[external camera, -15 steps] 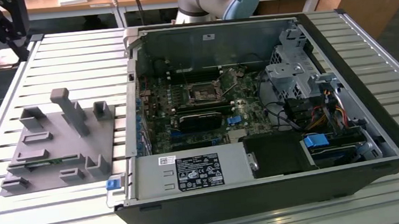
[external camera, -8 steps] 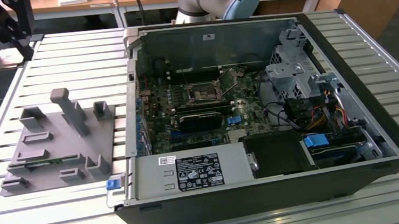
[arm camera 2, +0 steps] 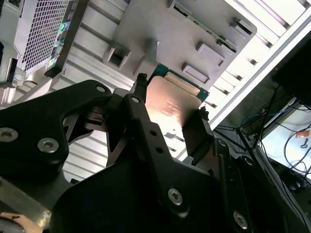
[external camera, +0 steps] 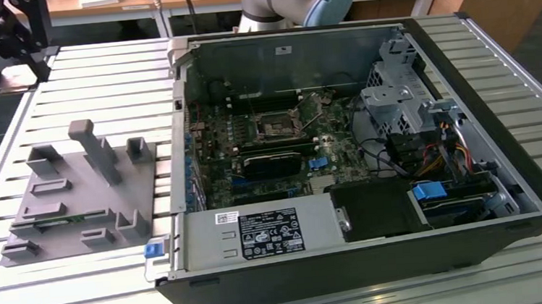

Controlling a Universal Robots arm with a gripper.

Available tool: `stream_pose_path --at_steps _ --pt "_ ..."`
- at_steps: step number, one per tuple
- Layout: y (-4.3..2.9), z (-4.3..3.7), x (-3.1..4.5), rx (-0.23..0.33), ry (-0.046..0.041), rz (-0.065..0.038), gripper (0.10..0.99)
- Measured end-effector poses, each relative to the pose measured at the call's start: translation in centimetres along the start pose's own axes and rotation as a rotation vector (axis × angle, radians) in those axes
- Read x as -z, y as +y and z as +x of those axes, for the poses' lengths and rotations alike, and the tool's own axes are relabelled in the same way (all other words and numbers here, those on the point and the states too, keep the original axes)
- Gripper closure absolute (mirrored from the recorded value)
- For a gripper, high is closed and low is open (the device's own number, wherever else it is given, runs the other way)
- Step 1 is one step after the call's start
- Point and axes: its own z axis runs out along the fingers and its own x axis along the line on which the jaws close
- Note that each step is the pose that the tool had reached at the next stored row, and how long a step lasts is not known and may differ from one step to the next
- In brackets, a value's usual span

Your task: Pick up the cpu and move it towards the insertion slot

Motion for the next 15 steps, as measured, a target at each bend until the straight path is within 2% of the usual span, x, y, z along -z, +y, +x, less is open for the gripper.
stream_pose_path --at_steps 15 --pt "-0.03 -1.01 0.00 0.000 -0.0001 0.000 0.545"
